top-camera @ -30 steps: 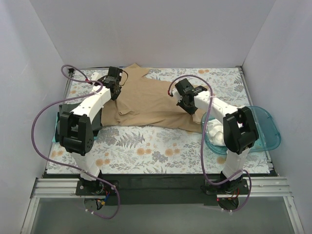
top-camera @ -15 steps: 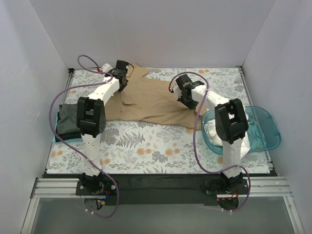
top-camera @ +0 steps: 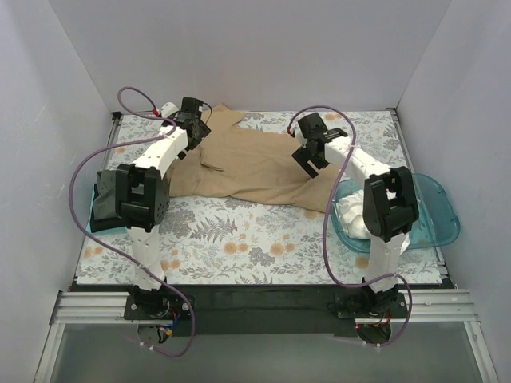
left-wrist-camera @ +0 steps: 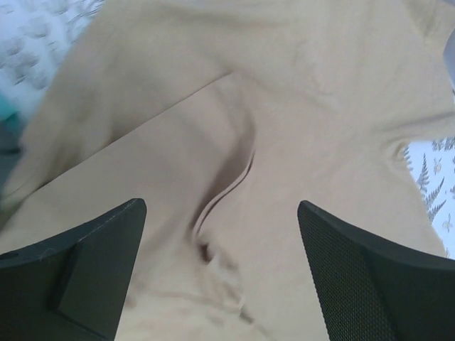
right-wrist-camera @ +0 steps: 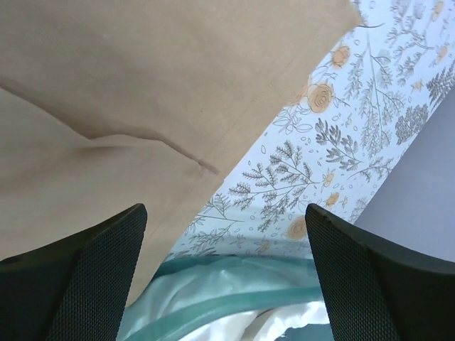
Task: Fold and stack the t-shirts
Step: Fold the tshirt
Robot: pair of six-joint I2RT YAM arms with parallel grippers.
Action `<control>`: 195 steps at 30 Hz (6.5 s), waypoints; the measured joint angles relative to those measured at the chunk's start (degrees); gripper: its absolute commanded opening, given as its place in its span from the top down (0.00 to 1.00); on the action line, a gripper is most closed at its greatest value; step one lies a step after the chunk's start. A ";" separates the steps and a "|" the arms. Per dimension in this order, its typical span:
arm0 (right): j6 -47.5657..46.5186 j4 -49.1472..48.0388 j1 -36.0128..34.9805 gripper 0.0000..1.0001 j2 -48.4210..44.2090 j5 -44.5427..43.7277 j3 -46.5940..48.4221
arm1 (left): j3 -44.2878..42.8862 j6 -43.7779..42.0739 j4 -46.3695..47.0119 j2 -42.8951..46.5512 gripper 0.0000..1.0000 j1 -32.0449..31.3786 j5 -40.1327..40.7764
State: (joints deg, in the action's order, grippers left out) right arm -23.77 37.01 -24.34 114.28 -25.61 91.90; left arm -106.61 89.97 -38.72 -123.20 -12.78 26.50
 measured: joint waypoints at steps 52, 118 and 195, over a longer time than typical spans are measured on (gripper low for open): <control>3.93 -8.20 1.75 0.02 -12.76 6.60 -10.54 | 28.37 3.87 4.28 16.02 0.09 1.77 -12.66; 46.14 -25.62 -7.17 0.02 -16.61 12.50 -34.93 | 38.97 2.43 12.63 17.46 0.06 1.05 -9.68; 43.45 -10.27 -11.41 0.02 -44.78 7.82 -37.31 | 7.76 3.21 -5.53 12.13 0.16 2.14 -4.83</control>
State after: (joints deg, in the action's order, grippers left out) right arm 19.68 26.74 -35.75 69.49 -17.78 54.59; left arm -98.85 93.19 -44.25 -111.07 -10.63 21.67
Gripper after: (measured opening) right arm 0.984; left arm 0.875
